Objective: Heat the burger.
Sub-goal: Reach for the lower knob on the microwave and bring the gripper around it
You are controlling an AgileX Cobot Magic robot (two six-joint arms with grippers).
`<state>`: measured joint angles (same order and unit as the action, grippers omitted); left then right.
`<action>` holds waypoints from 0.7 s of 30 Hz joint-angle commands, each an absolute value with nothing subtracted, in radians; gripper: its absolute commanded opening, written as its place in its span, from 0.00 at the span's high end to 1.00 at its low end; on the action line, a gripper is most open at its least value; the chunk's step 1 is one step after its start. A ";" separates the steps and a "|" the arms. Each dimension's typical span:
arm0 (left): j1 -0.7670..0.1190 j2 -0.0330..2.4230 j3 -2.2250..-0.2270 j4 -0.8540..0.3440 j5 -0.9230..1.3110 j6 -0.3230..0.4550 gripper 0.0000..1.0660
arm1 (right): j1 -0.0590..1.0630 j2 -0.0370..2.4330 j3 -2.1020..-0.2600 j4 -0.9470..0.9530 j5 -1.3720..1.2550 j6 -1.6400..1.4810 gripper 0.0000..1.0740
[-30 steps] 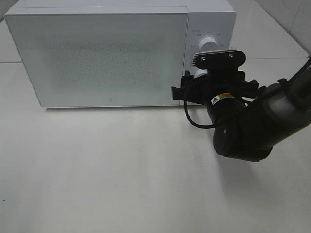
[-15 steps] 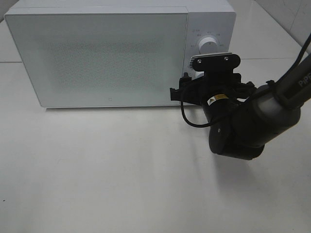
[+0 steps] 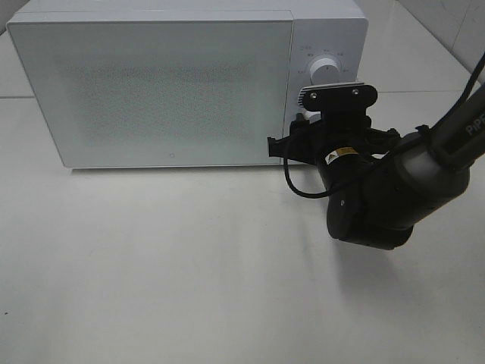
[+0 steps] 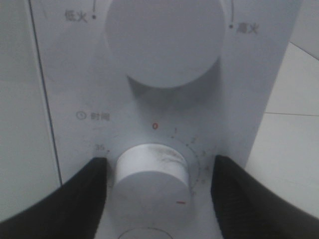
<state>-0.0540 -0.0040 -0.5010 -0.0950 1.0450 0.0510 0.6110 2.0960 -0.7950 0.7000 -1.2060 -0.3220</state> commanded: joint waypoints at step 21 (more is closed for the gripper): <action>-0.053 -0.030 -0.497 -0.097 1.036 0.044 0.09 | 0.597 2.093 -0.816 0.625 -1.279 -0.354 0.97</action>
<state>-0.0540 -0.0040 -0.5010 -0.0950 1.0450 0.0510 0.6100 2.0960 -0.7950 0.6840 -1.1990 -0.3400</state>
